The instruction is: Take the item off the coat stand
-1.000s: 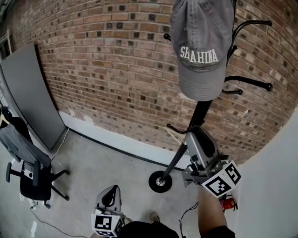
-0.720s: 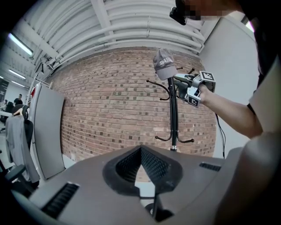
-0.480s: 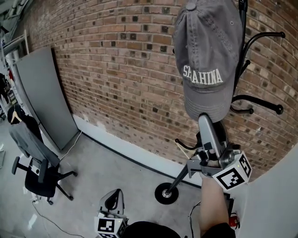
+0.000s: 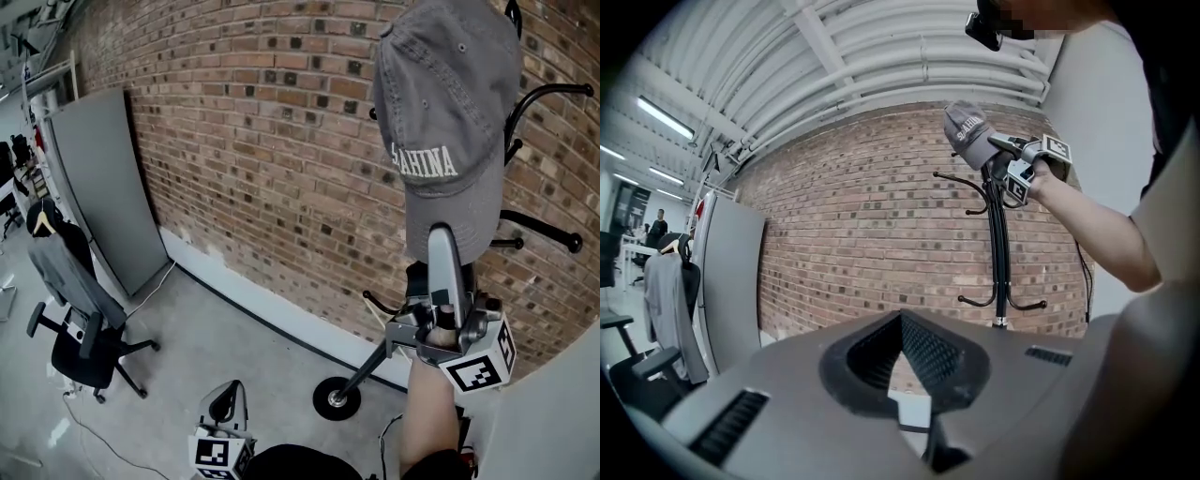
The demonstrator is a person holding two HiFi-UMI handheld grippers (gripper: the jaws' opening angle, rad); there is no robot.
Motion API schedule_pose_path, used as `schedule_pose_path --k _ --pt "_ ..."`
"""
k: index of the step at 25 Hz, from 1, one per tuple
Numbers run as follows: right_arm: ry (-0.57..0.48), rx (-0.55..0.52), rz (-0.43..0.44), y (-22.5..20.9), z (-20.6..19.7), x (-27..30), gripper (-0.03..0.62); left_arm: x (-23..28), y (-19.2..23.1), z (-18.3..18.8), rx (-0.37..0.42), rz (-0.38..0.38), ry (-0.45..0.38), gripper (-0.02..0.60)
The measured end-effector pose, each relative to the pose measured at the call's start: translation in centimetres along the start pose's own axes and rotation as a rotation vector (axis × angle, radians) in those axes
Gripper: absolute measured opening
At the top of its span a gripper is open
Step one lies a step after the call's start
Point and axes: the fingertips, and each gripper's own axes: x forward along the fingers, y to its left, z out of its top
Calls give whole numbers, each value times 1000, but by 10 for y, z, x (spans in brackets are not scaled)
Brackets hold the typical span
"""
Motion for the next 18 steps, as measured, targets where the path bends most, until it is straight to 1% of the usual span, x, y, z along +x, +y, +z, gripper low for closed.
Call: schedule_pose_path --k 3,7,12,15,18 --pt "-22 -8 7 3 8 7 32 -1 5 4 1 9 -6 25" --pt "-54 -36 27 9 23 32 31 -4 14 9 -1 20 -14 25" --pt "-75 -61 93 25 35 78 31 -12 31 12 -12 55 -21 25" --pt "-76 -35 123 39 27 99 31 -21 45 10 -14 82 -8 25" --pt "-65 24 141 53 8 108 31 -31 59 8 -23 108 6 25"
